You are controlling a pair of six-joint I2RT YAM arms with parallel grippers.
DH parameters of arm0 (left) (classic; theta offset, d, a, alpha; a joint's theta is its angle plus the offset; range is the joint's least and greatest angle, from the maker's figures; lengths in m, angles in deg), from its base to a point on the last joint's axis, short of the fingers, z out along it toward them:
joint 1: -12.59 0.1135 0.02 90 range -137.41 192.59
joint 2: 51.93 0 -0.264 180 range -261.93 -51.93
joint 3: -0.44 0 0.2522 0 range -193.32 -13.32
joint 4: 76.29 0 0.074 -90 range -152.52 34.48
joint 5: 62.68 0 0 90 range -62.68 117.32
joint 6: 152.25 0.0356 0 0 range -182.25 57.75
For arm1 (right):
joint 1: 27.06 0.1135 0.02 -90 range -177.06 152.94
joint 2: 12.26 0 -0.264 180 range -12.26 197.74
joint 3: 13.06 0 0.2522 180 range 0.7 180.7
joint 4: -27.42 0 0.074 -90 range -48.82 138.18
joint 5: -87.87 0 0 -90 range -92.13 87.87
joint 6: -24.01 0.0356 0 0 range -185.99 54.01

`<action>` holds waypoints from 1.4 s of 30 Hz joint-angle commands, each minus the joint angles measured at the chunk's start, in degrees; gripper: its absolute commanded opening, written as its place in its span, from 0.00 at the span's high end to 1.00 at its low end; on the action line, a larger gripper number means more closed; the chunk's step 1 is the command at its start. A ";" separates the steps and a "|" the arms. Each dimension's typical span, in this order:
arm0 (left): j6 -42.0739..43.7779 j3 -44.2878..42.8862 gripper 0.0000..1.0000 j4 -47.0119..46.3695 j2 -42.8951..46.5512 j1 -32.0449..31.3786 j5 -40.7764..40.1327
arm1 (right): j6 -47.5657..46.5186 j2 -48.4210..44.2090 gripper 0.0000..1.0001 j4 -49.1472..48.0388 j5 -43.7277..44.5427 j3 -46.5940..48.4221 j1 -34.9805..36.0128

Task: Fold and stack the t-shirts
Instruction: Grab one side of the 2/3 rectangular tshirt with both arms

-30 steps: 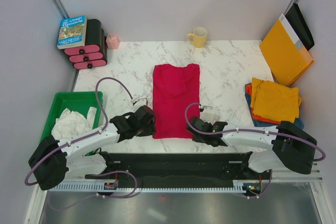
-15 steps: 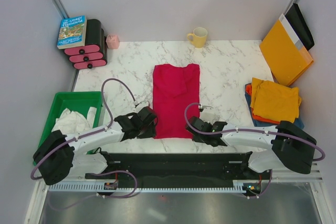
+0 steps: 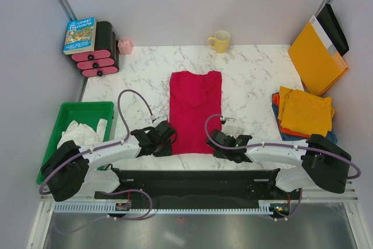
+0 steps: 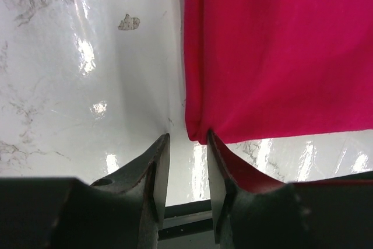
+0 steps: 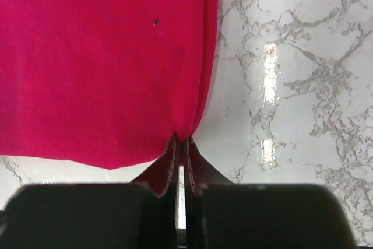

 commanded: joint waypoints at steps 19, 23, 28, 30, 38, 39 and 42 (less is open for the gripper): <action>0.42 -3.00 0.53 -0.01 -5.15 -0.27 -2.70 | -1.28 -0.94 0.94 5.35 -1.11 -1.63 0.46; 0.25 -2.47 0.60 -0.01 -8.14 -0.28 -2.18 | -1.37 -1.47 0.94 5.53 -0.94 -1.89 0.55; -1.16 -0.19 0.87 0.08 -7.45 -0.28 -1.38 | -1.54 -1.91 0.94 5.88 -0.85 -2.07 0.55; -1.25 1.04 0.94 0.17 -5.61 -0.28 -1.21 | -1.63 -2.08 0.94 5.88 -0.76 -2.16 0.55; -2.12 2.28 0.98 0.70 -0.77 -3.34 0.72 | -1.81 -2.17 1.00 5.62 -1.46 -3.38 0.55; -2.74 2.54 0.98 0.79 0.28 -3.70 0.81 | -1.89 -2.43 1.00 5.71 -1.29 -3.47 0.46; -3.79 2.89 0.98 1.22 2.04 -5.28 0.81 | -1.81 -2.96 1.00 5.62 -1.03 -3.74 0.55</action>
